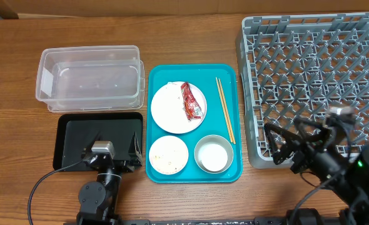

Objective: Sort waste into correct bins and load items into the dishwasher

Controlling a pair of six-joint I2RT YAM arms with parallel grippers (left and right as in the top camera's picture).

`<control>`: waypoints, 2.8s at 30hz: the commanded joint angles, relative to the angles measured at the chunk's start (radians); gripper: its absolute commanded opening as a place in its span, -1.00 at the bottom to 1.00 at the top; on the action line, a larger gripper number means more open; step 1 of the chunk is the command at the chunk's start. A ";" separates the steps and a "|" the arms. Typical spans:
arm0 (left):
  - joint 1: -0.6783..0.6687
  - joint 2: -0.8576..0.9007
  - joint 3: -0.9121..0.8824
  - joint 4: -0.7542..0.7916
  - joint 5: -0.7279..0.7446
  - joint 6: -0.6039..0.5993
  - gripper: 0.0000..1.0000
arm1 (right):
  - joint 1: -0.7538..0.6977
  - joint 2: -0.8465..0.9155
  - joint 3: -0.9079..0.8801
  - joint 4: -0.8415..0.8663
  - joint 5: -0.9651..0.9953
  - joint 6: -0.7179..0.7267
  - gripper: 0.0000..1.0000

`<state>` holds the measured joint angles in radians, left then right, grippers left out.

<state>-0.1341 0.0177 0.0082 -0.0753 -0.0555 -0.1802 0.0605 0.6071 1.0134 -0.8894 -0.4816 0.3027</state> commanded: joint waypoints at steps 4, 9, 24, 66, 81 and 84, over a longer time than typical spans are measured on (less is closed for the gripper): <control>-0.003 0.000 -0.003 0.002 0.004 0.001 1.00 | 0.115 0.141 0.021 -0.165 0.048 0.005 0.99; -0.003 0.000 -0.003 0.002 0.004 0.001 1.00 | 0.331 0.304 0.021 -0.254 0.178 0.005 0.99; -0.003 0.000 -0.003 0.013 0.005 -0.009 1.00 | 0.505 0.353 0.028 0.047 0.216 0.045 0.99; -0.417 1.048 0.972 -0.612 0.507 -0.347 1.00 | 0.226 0.275 0.149 -0.161 0.324 0.180 0.99; -0.738 1.421 0.971 -0.603 0.083 -0.370 0.41 | 0.226 0.276 0.149 -0.173 0.324 0.172 0.99; -0.735 1.469 0.972 -0.579 0.090 -0.370 -0.14 | 0.226 0.276 0.149 -0.177 0.324 0.173 0.99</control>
<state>-0.8692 1.4601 0.9688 -0.6689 0.0910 -0.5533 0.2943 0.8875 1.1397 -1.0664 -0.1677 0.4820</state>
